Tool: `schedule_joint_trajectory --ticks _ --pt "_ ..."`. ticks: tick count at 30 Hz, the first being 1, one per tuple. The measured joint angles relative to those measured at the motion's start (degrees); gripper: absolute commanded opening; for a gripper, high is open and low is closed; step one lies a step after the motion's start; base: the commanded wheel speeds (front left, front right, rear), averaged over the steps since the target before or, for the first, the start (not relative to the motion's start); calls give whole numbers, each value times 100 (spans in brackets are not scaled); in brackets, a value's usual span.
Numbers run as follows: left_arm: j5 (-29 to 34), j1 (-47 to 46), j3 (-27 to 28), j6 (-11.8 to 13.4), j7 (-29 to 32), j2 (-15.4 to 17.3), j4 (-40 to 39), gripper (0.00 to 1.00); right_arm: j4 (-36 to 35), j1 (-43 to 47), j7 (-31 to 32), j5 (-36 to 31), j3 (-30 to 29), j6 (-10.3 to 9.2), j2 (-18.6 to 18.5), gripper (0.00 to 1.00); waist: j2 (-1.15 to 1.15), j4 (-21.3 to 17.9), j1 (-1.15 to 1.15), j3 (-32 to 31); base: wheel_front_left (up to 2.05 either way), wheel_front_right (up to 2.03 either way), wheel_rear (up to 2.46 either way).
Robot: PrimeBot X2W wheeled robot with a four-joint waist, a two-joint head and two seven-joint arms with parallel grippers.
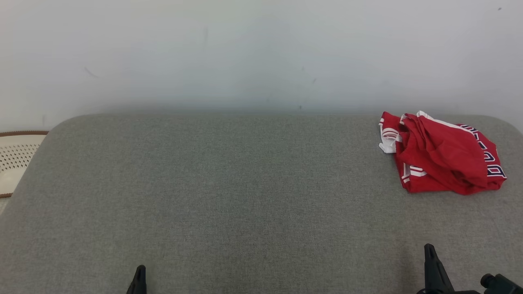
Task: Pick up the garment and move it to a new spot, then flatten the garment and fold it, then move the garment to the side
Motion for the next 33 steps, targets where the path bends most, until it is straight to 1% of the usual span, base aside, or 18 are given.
schedule_joint_trajectory --ticks 13,17,24,33 --pt "-973 -191 170 -148 261 -35 178 0 65 -121 171 1179 -145 0 -66 0 0 2 0 35 0 0 0" --pt "-1232 -279 209 -159 333 -43 219 0 90 -171 223 1511 -190 0 -74 0 0 3 0 45 0 0 0" --pt "-1722 -339 292 -252 459 -71 320 0 135 -233 319 2039 -265 0 -90 0 0 4 0 64 0 0 0" --pt "-2254 -454 379 -312 610 -99 405 0 180 -344 424 2687 -364 0 -107 0 0 6 0 88 0 0 0"
